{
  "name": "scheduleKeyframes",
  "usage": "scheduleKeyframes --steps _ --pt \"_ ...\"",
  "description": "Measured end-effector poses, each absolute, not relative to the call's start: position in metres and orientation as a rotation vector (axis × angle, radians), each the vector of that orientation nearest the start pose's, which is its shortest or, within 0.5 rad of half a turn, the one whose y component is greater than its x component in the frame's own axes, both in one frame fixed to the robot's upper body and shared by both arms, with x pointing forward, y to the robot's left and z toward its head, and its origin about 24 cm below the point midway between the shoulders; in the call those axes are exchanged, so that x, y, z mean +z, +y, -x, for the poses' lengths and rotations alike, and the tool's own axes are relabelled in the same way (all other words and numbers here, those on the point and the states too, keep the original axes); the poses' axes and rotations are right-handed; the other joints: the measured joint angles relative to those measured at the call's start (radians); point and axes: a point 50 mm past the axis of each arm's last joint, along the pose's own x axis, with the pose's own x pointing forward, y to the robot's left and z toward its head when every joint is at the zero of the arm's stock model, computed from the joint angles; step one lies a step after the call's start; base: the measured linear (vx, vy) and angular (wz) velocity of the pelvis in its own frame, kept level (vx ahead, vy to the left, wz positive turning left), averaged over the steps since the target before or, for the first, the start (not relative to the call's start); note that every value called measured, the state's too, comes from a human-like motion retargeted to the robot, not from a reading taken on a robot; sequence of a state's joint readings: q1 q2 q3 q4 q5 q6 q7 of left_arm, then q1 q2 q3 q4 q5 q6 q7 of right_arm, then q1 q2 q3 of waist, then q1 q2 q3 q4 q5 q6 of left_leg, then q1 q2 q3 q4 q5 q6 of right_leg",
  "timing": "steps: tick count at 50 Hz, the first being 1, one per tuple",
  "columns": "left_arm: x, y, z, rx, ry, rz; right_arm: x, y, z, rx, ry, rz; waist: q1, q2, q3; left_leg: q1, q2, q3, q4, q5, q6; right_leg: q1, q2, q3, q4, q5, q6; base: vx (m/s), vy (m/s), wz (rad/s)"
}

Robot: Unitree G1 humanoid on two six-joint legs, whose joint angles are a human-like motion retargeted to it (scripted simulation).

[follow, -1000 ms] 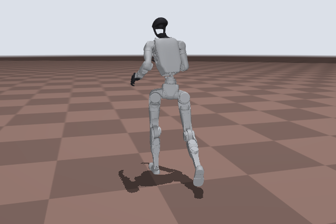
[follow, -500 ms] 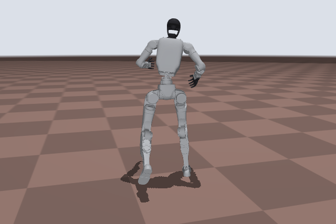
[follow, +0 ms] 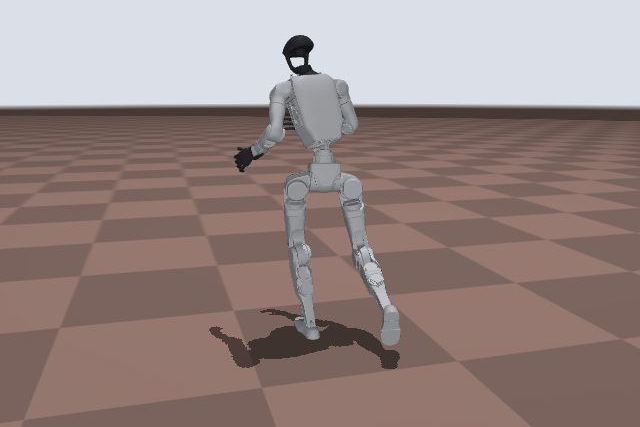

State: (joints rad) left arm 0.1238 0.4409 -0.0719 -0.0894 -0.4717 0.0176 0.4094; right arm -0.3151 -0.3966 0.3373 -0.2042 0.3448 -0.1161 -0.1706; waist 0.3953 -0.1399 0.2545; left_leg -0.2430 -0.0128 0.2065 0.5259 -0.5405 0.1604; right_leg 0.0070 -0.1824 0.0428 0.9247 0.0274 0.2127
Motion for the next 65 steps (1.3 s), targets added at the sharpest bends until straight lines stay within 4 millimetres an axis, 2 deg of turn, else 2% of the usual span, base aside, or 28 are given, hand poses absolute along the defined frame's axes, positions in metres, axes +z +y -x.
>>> scheduleKeyframes --steps 3,5,7,10,13,17,18,20,23,25,27,30,35,37,40,42,45,47,49,50,53,55,56,57,58,60,63,65 --pt "0.113 0.198 -0.281 0.282 -0.186 0.155 0.093 -0.146 -0.252 0.071 -0.234 0.025 -0.062 0.006 -0.027 0.049 -0.002 -0.078 -0.061 0.024 -0.011 -0.207 -0.039 -0.094 0.181 -0.137 -0.101 0.87 0.06 1.39" --pt "0.163 0.172 -0.299 0.189 -0.371 0.264 0.058 -0.166 -0.221 -0.042 -0.077 -0.065 -0.153 0.041 -0.031 0.114 0.003 -0.163 -0.125 0.078 -0.039 -0.259 -0.059 -0.186 0.157 -0.203 -0.143 0.87 -0.01 2.22" --pt "0.206 0.152 -0.303 0.119 -0.547 0.336 0.037 -0.185 -0.189 -0.073 0.036 -0.149 -0.287 0.096 -0.049 0.15 0.032 -0.253 -0.163 0.151 -0.083 -0.293 -0.044 -0.25 0.026 -0.218 -0.145 0.87 -0.1 2.56" --pt "0.263 0.136 -0.294 0.075 -0.808 0.398 0.027 -0.217 -0.153 -0.103 0.132 -0.148 -0.504 0.166 -0.065 0.197 0.069 -0.362 -0.206 0.251 -0.158 -0.301 -0.039 -0.306 -0.3 -0.202 -0.101 0.86 -0.23 2.42" --pt "0.306 0.121 -0.28 -0.009 -1.01 0.412 0.024 -0.246 -0.13 -0.136 0.207 -0.018 -0.658 0.166 -0.075 0.241 0.074 -0.392 -0.192 0.284 -0.205 -0.282 -0.093 -0.299 -0.673 -0.212 -0.053 0.86 -0.42 1.92" --pt "0.335 0.097 -0.264 -0.203 -1.121 0.413 0.019 -0.278 -0.107 -0.195 0.321 0.081 -0.761 0.143 -0.048 0.31 0.122 -0.332 -0.06 0.175 -0.164 -0.265 -0.172 -0.26 -0.892 -0.283 0.017 0.84 -0.57 1.37" --pt "0.333 0.092 -0.261 -0.247 -1.118 0.414 0.018 -0.28 -0.102 -0.203 0.344 0.089 -0.771 0.126 -0.047 0.326 0.132 -0.29 -0.011 0.144 -0.131 -0.258 -0.202 -0.271 -0.873 -0.246 0.027 0.78 -0.58 0.73" --pt "0.326 0.09 -0.252 -0.411 -1.106 0.399 0.019 -0.29 -0.11 -0.214 0.338 0.091 -0.759 0.137 0.023 0.299 0.215 -0.188 0.227 0.035 -0.061 -0.262 -0.198 -0.289 -0.747 -0.18 0.011 0.7 -0.5 0.24" --pt "0.263 0.112 -0.26 -0.439 -0.853 0.368 0.017 -0.281 -0.152 -0.169 0.302 0.192 -0.734 0.166 0.111 0.269 0.332 -0.117 0.497 -0.063 -0.016 -0.324 -0.149 -0.299 -0.373 -0.359 -0.04 0.68 -0.42 -0.09" --pt "0.197 0.138 -0.261 -0.265 -0.597 0.327 0.027 -0.259 -0.197 -0.093 0.21 0.362 -0.712 0.154 0.132 0.234 0.321 -0.104 0.615 -0.119 -0.015 -0.318 -0.139 -0.309 -0.244 -0.434 -0.049 0.65 -0.31 0.06" --pt "0.138 0.164 -0.246 -0.002 -0.372 0.268 0.055 -0.227 -0.234 -0.042 0.021 0.442 -0.65 0.133 0.099 0.163 0.291 -0.04 0.658 -0.158 0.01 -0.288 -0.144 -0.328 -0.242 -0.446 -0.073 0.6 -0.18 0.33" --pt "0.094 0.2 -0.204 0.341 -0.204 0.195 0.104 -0.182 -0.256 0.004 -0.263 0.274 -0.498 0.098 -0.005 0.026 0.25 0.123 0.598 -0.175 0.055 -0.256 -0.159 -0.354 -0.318 -0.394 -0.122 0.54 -0.05 0.63" --pt "0.117 0.266 -0.157 0.475 -0.276 0.009 0.156 -0.155 -0.247 0.187 -0.505 -0.083 -0.255 0.027 -0.141 -0.084 0.084 0.311 0.057 -0.041 -0.019 -0.123 -0.144 -0.415 -0.58 -0.143 -0.116 0.54 0.15 1.19" --pt "0.128 0.285 -0.148 0.529 -0.315 -0.082 0.166 -0.152 -0.237 0.269 -0.546 -0.159 -0.2 0.029 -0.158 -0.055 0.026 0.33 -0.234 0.043 -0.065 -0.058 -0.102 -0.379 -0.617 -0.043 -0.094 0.61 0.25 1.66" --pt "0.135 0.31 -0.14 0.664 -0.354 -0.206 0.178 -0.149 -0.218 0.375 -0.601 -0.227 -0.155 0.077 -0.159 -0.017 0.011 0.453 -0.48 0.264 -0.13 0.024 0.002 -0.228 -0.588 0.044 -0.07 0.64 0.19 1.86" --pt "0.133 0.317 -0.142 0.758 -0.394 -0.097 0.188 -0.145 -0.206 0.454 -0.644 -0.228 -0.151 0.107 -0.156 -0.004 0.015 0.559 -0.46 0.251 -0.1 0.011 0.051 -0.126 -0.453 0.054 -0.022 0.62 0.18 2.02" --pt "0.123 0.319 -0.158 0.965 -0.435 0.081 0.194 -0.132 -0.195 0.584 -0.654 -0.309 -0.175 0.124 -0.147 -0.046 0.05 0.463 -0.22 0.0 0.026 -0.098 0.038 -0.107 -0.067 -0.039 -0.003 0.54 0.18 2.04" --pt "0.124 0.303 -0.193 1.039 -0.489 0.312 0.174 -0.12 -0.208 0.615 -0.537 -0.354 -0.205 0.119 -0.122 -0.046 0.031 0.343 -0.18 -0.044 0.02 -0.208 -0.007 -0.137 0.225 -0.162 -0.061 0.38 0.2 2.44" --pt "0.144 0.272 -0.237 0.97 -0.538 0.587 0.14 -0.12 -0.228 0.505 -0.382 -0.217 -0.258 0.124 -0.086 -0.013 -0.016 0.207 -0.226 -0.001 -0.014 -0.296 -0.022 -0.144 0.427 -0.281 -0.119 0.33 0.27 3.53" --pt "0.161 0.25 -0.255 0.85 -0.577 0.73 0.121 -0.127 -0.236 0.413 -0.32 -0.06 -0.294 0.134 -0.067 0.004 -0.029 0.129 -0.226 0.021 -0.034 -0.32 -0.01 -0.147 0.494 -0.34 -0.145 0.38 0.29 4.45" --pt "0.209 0.182 -0.28 0.569 -0.68 0.738 0.073 -0.171 -0.231 0.26 -0.167 0.625 -0.434 0.239 -0.038 0.091 -0.033 -0.141 -0.266 0.121 -0.126 -0.358 0.079 -0.184 0.519 -0.441 -0.174 0.46 0.25 5.01" --pt "0.25 0.129 -0.272 0.211 -0.819 0.763 0.047 -0.202 -0.21 0.277 -0.008 0.804 -0.529 0.309 -0.037 0.146 -0.02 -0.295 -0.307 0.2 -0.207 -0.391 0.109 -0.228 0.455 -0.466 -0.189 0.53 0.16 5.13" --pt "0.273 0.105 -0.261 -0.066 -0.87 0.903 0.037 -0.218 -0.198 0.243 0.068 0.778 -0.571 0.336 -0.032 0.172 -0.014 -0.363 -0.333 0.241 -0.25 -0.404 0.106 -0.254 0.396 -0.47 -0.19 0.54 0.09 5.14" --pt "0.296 0.086 -0.248 -0.292 -0.971 0.862 0.031 -0.233 -0.184 0.211 0.135 0.75 -0.614 0.361 -0.029 0.189 -0.008 -0.431 -0.344 0.275 -0.304 -0.416 0.101 -0.281 0.329 -0.472 -0.189 0.54 0.04 5.17" --pt "0.315 0.072 -0.24 -0.379 -1.148 0.462 0.029 -0.248 -0.17 0.184 0.182 0.718 -0.66 0.384 -0.027 0.191 -0.001 -0.496 -0.324 0.297 -0.38 -0.422 0.092 -0.308 0.248 -0.473 -0.185 0.54 0.03 4.9" --pt "0.347 0.044 -0.207 -0.58 -1.39 0.19 0.026 -0.266 -0.152 0.113 0.251 0.689 -0.716 0.401 -0.014 0.228 -0.018 -0.551 -0.34 0.344 -0.422 -0.437 0.04 -0.329 0.063 -0.463 -0.149 0.53 0.04 4.25" --pt "0.366 0.024 -0.168 -0.724 -1.611 0.061 0.024 -0.276 -0.138 0.072 0.301 0.681 -0.788 0.403 -0.025 0.285 -0.014 -0.552 -0.373 0.372 -0.422 -0.41 -0.034 -0.419 -0.343 -0.431 -0.105 0.55 -0.19 3.27" --pt "0.364 0.017 -0.156 -0.814 -1.615 0.12 0.021 -0.275 -0.137 0.071 0.314 0.654 -0.829 0.403 -0.026 0.322 0.031 -0.543 -0.373 0.353 -0.422 -0.408 -0.031 -0.457 -0.576 -0.429 -0.094 0.63 -0.5 2.53"
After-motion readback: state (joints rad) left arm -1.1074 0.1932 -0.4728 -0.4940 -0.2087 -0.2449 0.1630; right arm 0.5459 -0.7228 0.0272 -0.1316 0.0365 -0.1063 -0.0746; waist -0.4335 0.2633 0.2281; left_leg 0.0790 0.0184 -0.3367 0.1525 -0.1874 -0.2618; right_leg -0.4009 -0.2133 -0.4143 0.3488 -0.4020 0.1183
